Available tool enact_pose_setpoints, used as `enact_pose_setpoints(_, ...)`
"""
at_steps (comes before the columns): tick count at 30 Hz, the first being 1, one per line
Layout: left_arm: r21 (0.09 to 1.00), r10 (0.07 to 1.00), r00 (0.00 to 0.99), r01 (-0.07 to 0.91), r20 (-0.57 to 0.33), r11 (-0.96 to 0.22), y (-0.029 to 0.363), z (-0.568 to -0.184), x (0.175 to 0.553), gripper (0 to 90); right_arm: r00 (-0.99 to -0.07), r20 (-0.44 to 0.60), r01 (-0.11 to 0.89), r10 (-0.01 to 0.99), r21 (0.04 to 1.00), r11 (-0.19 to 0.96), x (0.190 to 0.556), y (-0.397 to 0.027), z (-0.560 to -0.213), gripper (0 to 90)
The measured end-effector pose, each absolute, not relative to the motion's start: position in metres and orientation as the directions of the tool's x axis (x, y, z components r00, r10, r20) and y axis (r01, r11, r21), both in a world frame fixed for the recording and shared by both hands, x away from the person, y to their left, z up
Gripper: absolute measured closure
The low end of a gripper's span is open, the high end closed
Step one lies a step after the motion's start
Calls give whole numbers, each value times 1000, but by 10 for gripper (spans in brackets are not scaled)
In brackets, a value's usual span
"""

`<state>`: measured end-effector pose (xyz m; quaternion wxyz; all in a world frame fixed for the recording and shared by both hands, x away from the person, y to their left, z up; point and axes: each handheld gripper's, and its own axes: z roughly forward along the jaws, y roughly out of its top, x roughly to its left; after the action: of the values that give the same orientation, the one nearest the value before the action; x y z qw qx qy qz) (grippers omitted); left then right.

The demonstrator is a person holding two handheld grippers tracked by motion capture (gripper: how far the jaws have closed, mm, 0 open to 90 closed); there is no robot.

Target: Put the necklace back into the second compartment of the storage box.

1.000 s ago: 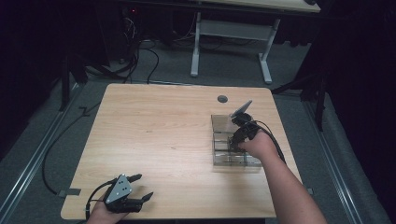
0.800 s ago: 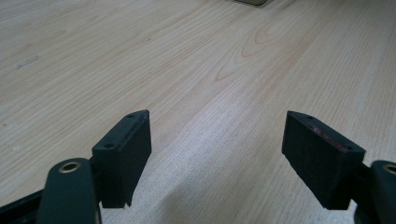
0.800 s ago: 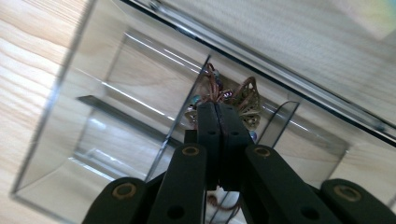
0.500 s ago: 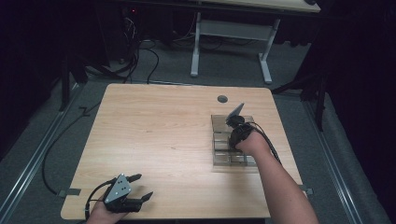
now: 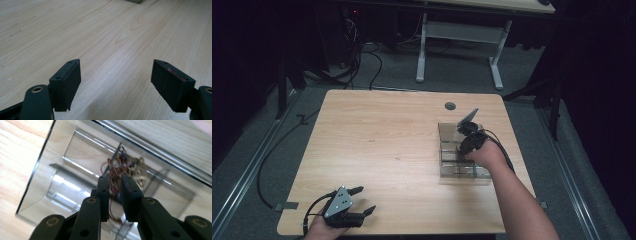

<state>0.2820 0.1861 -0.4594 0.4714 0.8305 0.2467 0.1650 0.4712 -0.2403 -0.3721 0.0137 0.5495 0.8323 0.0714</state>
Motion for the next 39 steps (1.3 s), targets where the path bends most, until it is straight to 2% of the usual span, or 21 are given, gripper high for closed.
enact_pose_setpoints(6, 862, 568, 822, 254, 48, -439, 185, -459, 282, 245, -385, 62, 917, 921, 138, 375, 450, -249, -361, 666)
enact_pose_setpoints(12, 863, 569, 821, 255, 45, -436, 185, -460, 282, 246, -378, 32, 921, 925, 115, 372, 443, -256, -370, 527)
enact_pose_setpoints(15, 864, 570, 821, 256, 43, -433, 186, -460, 282, 246, -374, 22, 923, 927, 101, 370, 444, -256, -375, 502)
enact_pose_setpoints(18, 865, 569, 821, 256, 41, -432, 186, -459, 282, 245, -378, 13, 923, 926, 83, 376, 446, -254, -380, 564)
enact_pose_setpoints(24, 866, 569, 821, 255, 41, -430, 187, -459, 282, 246, -382, -3, 920, 924, 93, 381, 449, -255, -382, 813)
enact_pose_setpoints(27, 866, 570, 821, 255, 41, -430, 187, -459, 282, 246, -391, -9, 915, 920, 101, 390, 450, -254, -380, 892)
enact_pose_setpoints(39, 867, 570, 821, 254, 42, -429, 186, -459, 282, 246, -386, -37, 910, 922, 146, 387, 469, -245, -377, 900)
